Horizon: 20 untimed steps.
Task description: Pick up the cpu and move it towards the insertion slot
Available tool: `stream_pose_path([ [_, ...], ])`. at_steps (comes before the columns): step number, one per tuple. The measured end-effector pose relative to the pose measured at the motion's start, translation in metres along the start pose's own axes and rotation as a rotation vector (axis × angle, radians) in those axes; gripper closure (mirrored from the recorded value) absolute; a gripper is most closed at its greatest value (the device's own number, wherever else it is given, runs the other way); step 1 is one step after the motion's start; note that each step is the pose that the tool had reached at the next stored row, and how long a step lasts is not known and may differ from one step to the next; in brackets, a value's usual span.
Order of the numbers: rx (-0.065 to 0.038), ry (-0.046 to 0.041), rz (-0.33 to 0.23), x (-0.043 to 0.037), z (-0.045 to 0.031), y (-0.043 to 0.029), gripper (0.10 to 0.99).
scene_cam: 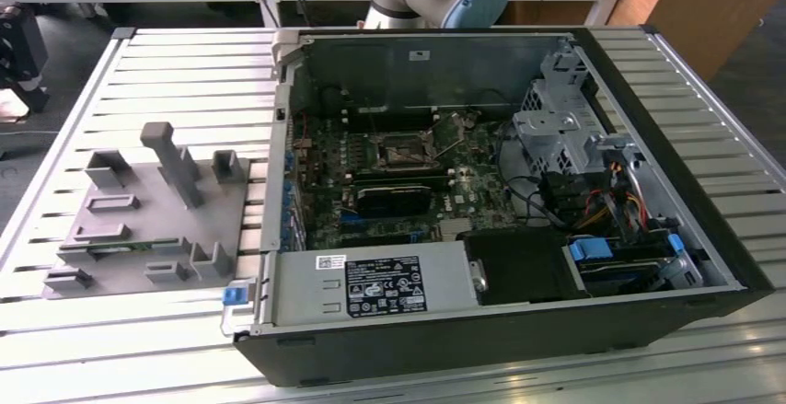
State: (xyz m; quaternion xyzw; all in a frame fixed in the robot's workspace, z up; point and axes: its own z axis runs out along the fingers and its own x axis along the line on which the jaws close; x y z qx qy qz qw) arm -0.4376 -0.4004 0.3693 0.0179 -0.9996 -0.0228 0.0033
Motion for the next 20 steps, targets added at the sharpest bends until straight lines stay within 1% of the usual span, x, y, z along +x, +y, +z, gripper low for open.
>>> stream_pose_path([
  [8,0.0,0.0002,0.0,-0.0089,-0.0008,0.0001,0.545],
  [20,0.0,0.0001,0.0,-0.0282,-0.0009,0.0002,0.545],
])
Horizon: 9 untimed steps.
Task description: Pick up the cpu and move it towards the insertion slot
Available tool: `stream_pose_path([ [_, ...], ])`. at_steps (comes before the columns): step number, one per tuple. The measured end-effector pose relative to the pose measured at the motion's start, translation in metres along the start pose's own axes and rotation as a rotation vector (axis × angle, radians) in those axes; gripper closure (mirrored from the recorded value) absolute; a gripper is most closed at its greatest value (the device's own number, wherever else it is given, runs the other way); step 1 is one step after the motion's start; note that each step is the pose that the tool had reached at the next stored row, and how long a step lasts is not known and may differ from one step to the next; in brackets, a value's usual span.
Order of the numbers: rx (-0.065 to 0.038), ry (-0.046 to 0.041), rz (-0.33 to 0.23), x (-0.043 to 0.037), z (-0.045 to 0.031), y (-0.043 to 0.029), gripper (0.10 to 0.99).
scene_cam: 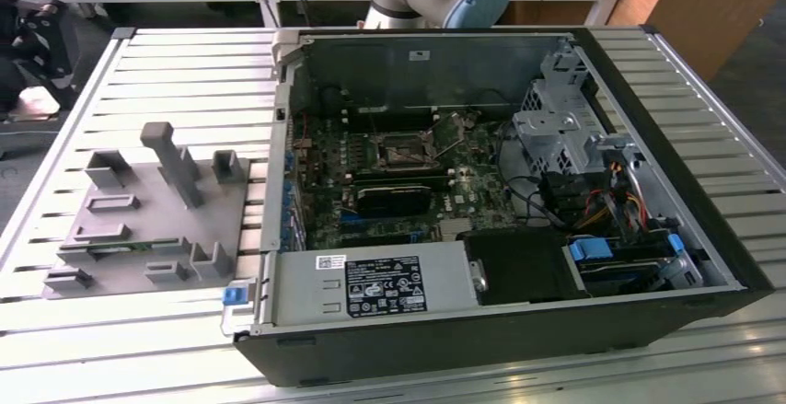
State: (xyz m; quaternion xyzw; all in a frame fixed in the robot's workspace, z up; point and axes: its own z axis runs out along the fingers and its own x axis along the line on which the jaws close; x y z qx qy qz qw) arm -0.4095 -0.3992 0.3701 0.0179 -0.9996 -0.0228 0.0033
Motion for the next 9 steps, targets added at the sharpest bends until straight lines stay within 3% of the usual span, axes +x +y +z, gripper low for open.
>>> stream_pose_path([
  [9,0.0,0.0,0.0,-0.0122,0.0,0.0005,0.545],
])
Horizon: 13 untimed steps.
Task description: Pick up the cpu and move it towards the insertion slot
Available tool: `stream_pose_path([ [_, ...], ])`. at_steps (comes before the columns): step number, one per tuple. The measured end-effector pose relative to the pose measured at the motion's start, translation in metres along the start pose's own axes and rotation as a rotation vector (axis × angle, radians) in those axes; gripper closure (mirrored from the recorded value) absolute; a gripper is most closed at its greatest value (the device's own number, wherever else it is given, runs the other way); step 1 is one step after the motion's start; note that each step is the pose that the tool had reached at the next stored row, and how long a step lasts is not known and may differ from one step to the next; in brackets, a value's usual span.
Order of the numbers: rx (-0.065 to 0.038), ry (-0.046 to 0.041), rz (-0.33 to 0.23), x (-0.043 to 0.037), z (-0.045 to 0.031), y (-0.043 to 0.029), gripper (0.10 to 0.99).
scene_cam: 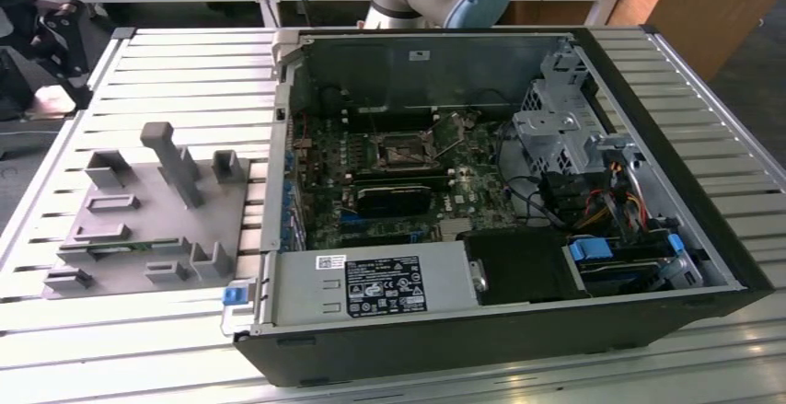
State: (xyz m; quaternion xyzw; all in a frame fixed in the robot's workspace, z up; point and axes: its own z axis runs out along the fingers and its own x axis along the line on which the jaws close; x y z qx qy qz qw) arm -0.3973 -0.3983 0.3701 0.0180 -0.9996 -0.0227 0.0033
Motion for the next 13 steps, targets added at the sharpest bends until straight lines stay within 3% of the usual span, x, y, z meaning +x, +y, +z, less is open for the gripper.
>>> stream_pose_path([
  [13,0.0,0.0001,0.0,-0.019,-0.0001,0.0011,0.545],
])
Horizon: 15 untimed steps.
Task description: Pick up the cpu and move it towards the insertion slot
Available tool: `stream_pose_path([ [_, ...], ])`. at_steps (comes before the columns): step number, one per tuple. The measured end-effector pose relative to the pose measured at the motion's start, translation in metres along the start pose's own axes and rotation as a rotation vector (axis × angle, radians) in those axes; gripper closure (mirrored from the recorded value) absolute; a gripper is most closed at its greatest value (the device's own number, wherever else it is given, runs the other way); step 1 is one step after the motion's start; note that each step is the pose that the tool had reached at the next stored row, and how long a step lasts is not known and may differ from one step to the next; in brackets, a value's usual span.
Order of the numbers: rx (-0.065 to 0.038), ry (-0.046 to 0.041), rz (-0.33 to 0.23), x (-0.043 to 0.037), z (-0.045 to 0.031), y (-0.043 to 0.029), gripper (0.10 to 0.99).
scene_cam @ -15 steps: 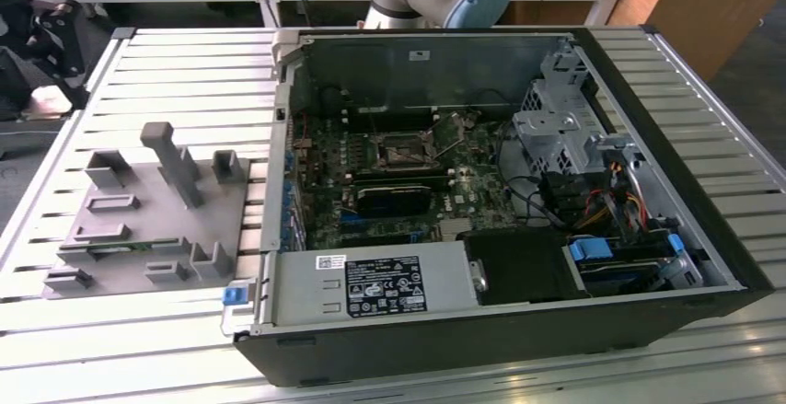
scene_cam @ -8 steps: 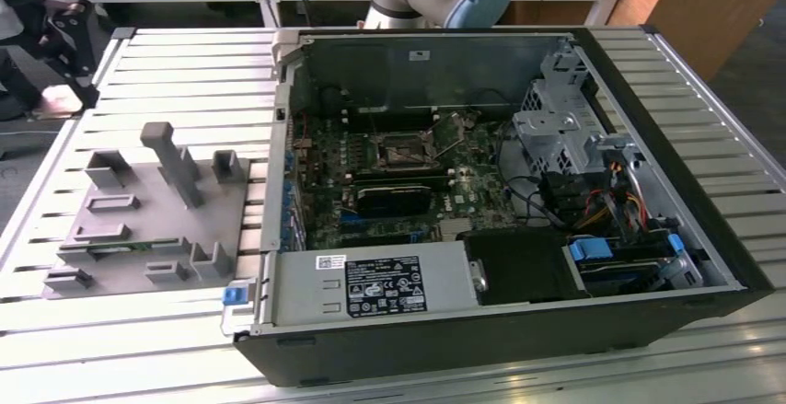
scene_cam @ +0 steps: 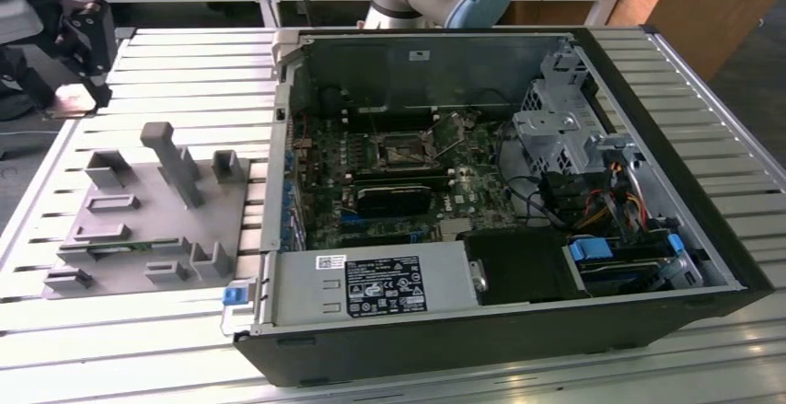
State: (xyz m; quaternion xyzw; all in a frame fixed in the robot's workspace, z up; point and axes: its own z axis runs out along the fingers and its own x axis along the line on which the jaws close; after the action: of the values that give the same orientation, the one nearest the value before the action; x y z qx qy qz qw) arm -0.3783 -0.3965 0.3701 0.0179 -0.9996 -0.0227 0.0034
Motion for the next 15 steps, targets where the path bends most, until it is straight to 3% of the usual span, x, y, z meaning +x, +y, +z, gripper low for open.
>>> stream_pose_path([
  [15,0.0,0.0,0.0,-0.0184,0.0001,0.0039,0.545],
])
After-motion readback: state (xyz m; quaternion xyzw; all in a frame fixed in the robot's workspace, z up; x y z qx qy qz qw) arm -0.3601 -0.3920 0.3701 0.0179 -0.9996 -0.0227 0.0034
